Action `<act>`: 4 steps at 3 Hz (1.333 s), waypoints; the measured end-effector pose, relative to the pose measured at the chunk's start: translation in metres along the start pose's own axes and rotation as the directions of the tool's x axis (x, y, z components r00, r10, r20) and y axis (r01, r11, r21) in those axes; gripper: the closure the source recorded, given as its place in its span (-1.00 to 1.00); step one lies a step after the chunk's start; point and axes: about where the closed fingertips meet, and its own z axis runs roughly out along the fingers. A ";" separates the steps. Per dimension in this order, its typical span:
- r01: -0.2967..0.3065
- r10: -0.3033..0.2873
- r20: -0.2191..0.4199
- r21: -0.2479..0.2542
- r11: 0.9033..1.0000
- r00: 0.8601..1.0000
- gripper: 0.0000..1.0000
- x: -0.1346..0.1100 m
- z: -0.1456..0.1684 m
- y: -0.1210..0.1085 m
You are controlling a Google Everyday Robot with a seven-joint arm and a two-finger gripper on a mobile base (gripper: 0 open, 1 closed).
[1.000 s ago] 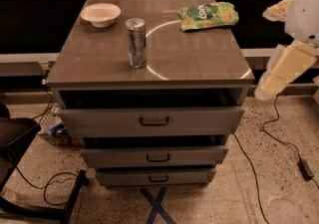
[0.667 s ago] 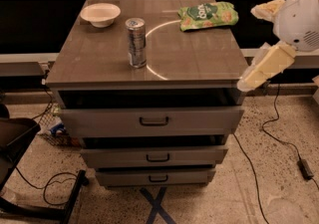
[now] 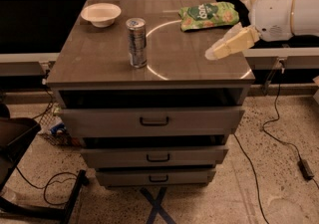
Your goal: Move redbull can near paper bowl
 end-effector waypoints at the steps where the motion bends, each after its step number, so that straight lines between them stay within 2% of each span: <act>1: 0.001 -0.001 -0.002 0.000 1.000 1.000 -1.00 0.000 0.000 0.000; 2: -0.048 0.050 0.046 -0.031 0.998 0.998 -1.00 0.001 0.021 -0.003; 3: -0.117 0.125 0.130 -0.068 0.991 0.984 -1.00 -0.003 0.062 -0.012; 4: -0.160 0.177 0.191 -0.102 0.982 0.966 -1.00 -0.009 0.098 -0.020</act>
Offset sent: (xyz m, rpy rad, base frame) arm 0.0381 0.0284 -0.0203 0.1634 0.0874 0.0590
